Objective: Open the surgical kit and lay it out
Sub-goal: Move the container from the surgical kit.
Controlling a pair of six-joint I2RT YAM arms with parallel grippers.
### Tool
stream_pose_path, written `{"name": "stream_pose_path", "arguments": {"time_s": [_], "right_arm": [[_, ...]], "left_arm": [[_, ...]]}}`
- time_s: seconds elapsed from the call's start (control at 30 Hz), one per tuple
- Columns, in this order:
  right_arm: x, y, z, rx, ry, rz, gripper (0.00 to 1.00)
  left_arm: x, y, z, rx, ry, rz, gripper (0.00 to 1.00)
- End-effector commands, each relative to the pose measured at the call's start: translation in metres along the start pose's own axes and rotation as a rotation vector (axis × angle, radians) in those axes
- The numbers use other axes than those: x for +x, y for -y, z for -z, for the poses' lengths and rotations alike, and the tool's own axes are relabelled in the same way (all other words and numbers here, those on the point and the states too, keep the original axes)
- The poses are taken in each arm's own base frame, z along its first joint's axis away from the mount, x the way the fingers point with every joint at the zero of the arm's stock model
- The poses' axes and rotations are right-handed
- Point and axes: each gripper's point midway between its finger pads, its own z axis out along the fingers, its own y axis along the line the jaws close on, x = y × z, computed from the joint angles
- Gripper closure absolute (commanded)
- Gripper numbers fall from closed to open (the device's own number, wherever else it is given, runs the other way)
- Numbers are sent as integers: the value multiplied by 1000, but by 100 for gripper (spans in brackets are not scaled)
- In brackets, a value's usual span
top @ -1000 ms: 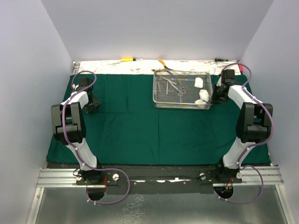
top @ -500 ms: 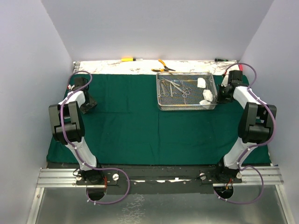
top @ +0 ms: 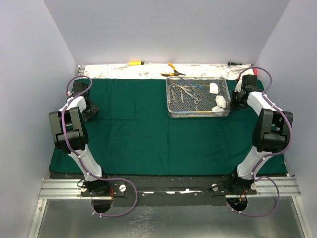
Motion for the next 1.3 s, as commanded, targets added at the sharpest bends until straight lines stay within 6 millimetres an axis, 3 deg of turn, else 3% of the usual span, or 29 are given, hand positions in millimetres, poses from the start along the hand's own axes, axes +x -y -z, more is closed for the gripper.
{"name": "stream_pose_path", "arguments": {"time_s": [0.0,0.13,0.3,0.47,0.53,0.67,0.93,1.13,1.27], "right_arm": [[-28,16,16,79,105,9,99],[-28,16,19,81,110,-1,99],[-21,31,18,170,99,-14,99],[-22,30,18,160,106,-1,99],[-25,28,17,145,111,2,96],[-34,18,21,96,115,2,70],[-53,4,60,45,185,-46,39],[-59,-7,79,30,199,-74,37],[-61,-36,70,-12,157,-86,43]], "left_arm": [[2,-10,-3,-9,-41,32,49],[0,-13,-2,-17,-37,48,49],[3,-17,-5,-34,-49,56,49],[3,-18,-7,-39,-54,58,49],[3,-18,-8,-39,-54,58,48],[1,-16,-7,-32,-53,56,48],[-14,-3,9,26,-27,55,48],[-35,2,30,39,32,52,48],[-41,9,38,67,48,53,48]]}}
